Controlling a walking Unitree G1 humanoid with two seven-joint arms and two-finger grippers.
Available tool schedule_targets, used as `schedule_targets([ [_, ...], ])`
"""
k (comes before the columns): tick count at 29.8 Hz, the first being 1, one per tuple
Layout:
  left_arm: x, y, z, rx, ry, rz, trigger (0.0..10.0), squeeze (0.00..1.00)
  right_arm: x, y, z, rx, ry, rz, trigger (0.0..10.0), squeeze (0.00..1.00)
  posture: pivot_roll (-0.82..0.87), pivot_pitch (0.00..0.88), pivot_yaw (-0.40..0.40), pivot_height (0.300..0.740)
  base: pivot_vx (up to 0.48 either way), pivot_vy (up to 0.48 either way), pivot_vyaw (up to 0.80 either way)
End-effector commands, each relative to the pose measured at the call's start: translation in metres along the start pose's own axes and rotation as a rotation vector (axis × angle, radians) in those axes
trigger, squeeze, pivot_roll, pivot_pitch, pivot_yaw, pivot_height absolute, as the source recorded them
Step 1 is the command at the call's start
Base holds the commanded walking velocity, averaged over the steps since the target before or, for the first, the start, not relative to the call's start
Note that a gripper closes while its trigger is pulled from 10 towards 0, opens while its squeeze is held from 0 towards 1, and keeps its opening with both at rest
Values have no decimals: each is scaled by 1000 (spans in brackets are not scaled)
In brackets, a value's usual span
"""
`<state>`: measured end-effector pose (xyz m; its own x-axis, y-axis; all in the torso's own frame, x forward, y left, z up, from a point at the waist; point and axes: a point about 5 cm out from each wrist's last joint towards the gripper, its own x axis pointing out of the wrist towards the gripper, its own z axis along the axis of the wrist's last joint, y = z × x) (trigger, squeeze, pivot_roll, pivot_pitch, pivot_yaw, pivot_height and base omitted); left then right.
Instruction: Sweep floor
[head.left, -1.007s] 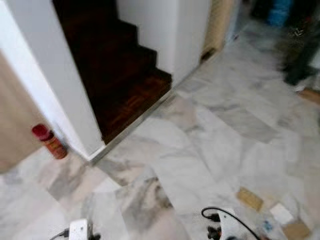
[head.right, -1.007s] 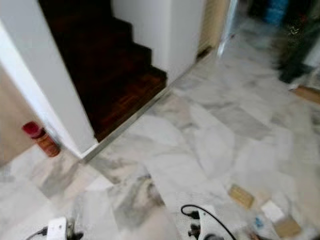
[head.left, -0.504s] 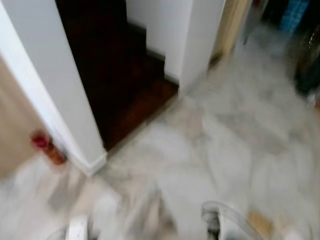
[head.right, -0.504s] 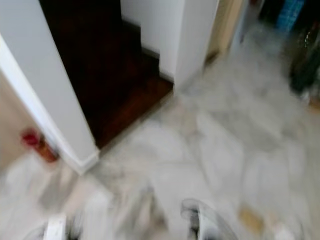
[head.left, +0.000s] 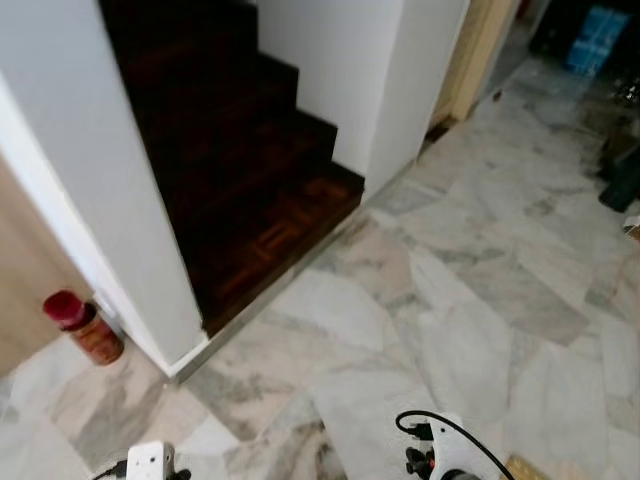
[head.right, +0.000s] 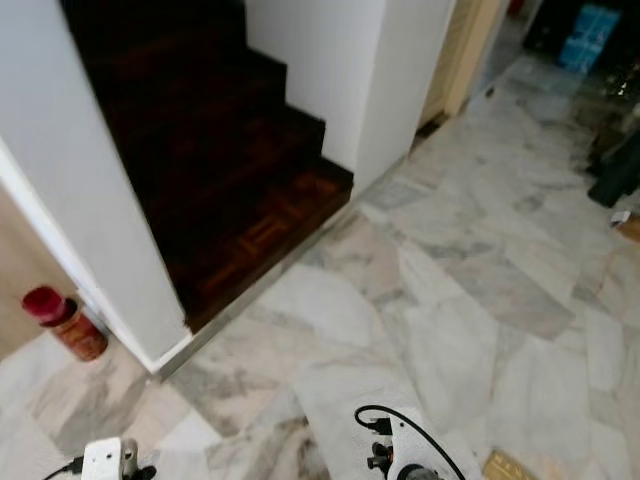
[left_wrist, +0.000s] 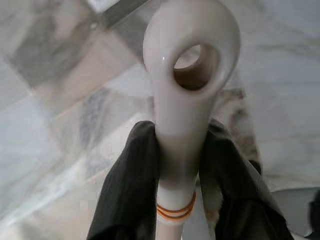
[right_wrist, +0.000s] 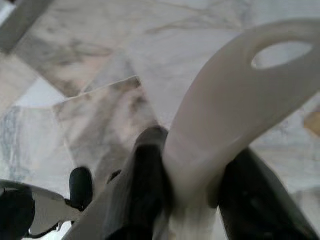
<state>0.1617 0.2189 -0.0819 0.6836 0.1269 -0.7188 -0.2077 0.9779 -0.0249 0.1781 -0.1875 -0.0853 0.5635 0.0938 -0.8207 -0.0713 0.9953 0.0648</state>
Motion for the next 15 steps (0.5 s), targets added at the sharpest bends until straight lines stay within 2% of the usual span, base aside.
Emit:
schedule_targets([
  [1,-1,7,-1,-8,-1,19,10000,0,2,4,9,-2,-34,10,10000,0,-3,42,-50,740,349,0,0],
  [15,-1,7,0,-8,-7,21,10000,0,2,4,8,-4,-33,12,10000,0,-5,56,-52,740,353,0,0],
])
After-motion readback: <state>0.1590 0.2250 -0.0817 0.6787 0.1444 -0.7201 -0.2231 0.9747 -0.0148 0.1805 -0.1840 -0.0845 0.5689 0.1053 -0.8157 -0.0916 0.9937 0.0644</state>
